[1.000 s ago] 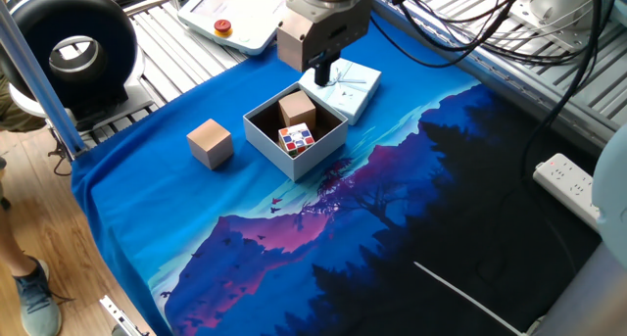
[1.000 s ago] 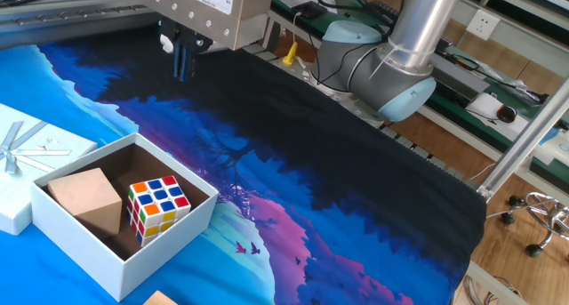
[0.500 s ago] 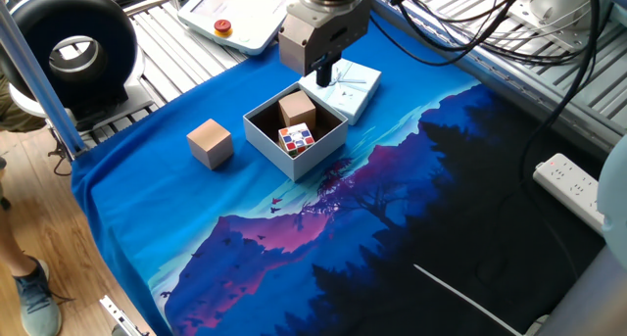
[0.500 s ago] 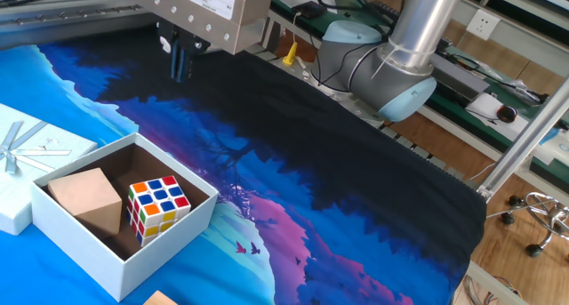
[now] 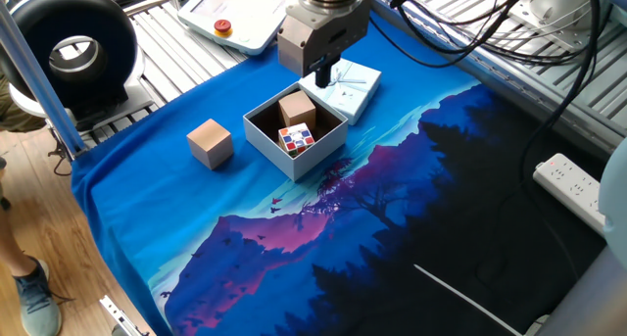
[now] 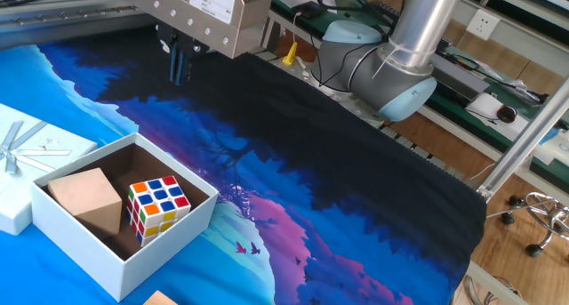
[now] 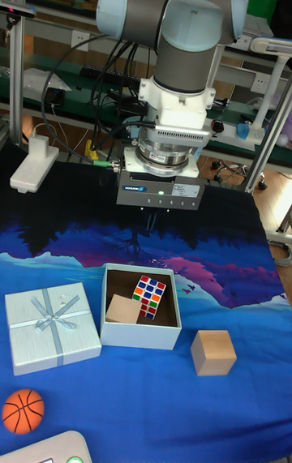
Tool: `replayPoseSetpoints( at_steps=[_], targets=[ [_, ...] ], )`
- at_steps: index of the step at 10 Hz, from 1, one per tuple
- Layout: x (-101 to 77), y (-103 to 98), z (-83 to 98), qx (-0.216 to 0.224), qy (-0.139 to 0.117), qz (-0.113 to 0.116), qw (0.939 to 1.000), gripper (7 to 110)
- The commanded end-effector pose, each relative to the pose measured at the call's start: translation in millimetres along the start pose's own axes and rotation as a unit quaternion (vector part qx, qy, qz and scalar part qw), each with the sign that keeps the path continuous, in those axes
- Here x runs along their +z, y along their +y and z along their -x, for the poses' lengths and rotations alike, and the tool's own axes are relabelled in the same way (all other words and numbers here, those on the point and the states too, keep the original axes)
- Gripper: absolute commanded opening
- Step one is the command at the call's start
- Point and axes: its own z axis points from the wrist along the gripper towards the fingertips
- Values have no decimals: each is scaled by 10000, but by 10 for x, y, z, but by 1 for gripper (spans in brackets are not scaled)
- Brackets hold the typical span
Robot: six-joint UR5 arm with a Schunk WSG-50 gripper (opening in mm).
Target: Take everything out of the gift box
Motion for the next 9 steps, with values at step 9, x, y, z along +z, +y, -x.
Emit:
replayPoseSetpoints(
  at_steps=[9],
  targets=[
    [-17, 56, -184, 252, 369, 119, 9989, 7]
  ],
)
